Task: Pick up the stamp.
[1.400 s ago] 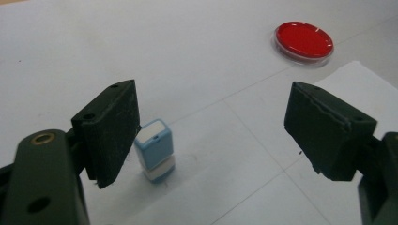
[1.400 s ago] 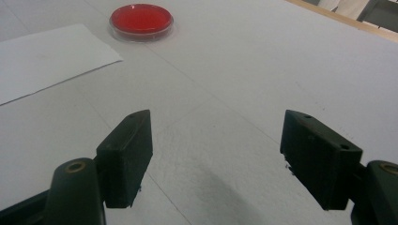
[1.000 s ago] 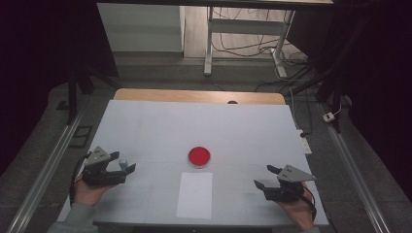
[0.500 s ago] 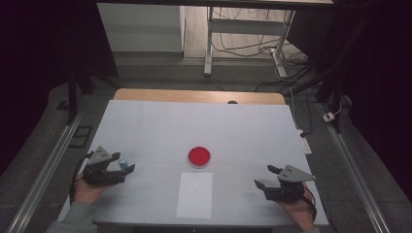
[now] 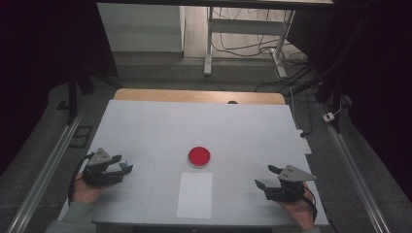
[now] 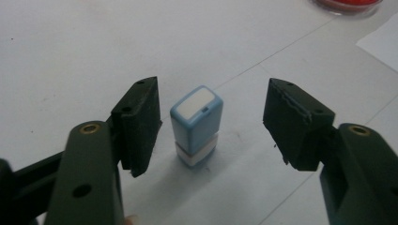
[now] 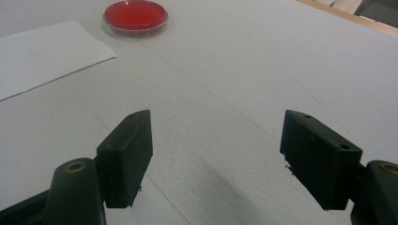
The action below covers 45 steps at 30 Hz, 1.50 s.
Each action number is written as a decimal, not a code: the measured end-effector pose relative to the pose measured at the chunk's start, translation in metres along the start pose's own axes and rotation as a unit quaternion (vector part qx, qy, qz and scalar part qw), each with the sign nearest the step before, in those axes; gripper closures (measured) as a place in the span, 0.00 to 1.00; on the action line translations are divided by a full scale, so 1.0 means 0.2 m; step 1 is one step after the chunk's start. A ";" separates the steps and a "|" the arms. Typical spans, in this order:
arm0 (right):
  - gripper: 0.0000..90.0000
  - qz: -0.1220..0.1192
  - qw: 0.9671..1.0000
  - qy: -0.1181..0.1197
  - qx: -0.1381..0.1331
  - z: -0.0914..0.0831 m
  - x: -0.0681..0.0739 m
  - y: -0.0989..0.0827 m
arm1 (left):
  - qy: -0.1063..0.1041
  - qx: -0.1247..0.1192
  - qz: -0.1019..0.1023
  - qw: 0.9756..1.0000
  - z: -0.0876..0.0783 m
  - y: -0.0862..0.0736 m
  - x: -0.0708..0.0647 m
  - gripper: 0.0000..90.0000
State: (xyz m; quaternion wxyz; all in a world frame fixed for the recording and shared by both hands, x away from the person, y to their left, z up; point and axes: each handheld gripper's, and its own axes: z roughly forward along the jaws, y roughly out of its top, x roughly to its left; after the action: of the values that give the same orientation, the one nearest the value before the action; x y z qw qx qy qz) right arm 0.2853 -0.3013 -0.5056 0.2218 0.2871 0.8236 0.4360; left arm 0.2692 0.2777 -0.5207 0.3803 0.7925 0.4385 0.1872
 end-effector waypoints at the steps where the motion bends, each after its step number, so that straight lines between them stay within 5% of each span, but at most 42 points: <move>1: 0.29 -0.001 1.000 -0.002 0.002 0.00 0.00 0.00 | 0.000 0.001 0.003 1.000 0.00 0.00 0.00 0.43; 21: 0.29 -0.001 1.000 0.001 0.006 0.00 0.00 0.00 | 0.016 0.005 0.026 1.000 0.03 -0.01 0.01 0.70; 29: 0.29 -0.002 1.000 0.000 0.007 0.00 0.00 0.00 | 0.013 0.004 0.029 0.999 0.02 -0.02 0.01 0.73; 45: 0.29 -0.002 1.000 -0.001 0.007 0.00 0.00 0.00 | 0.010 -0.005 -0.012 1.000 0.00 -0.01 0.02 0.74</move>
State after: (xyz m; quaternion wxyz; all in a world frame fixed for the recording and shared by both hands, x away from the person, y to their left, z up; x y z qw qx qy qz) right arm 0.2853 -0.3003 -0.5059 0.2212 0.2873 0.8271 0.4294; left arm 0.2706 0.2817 -0.5225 0.3819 0.7835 0.4508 0.1926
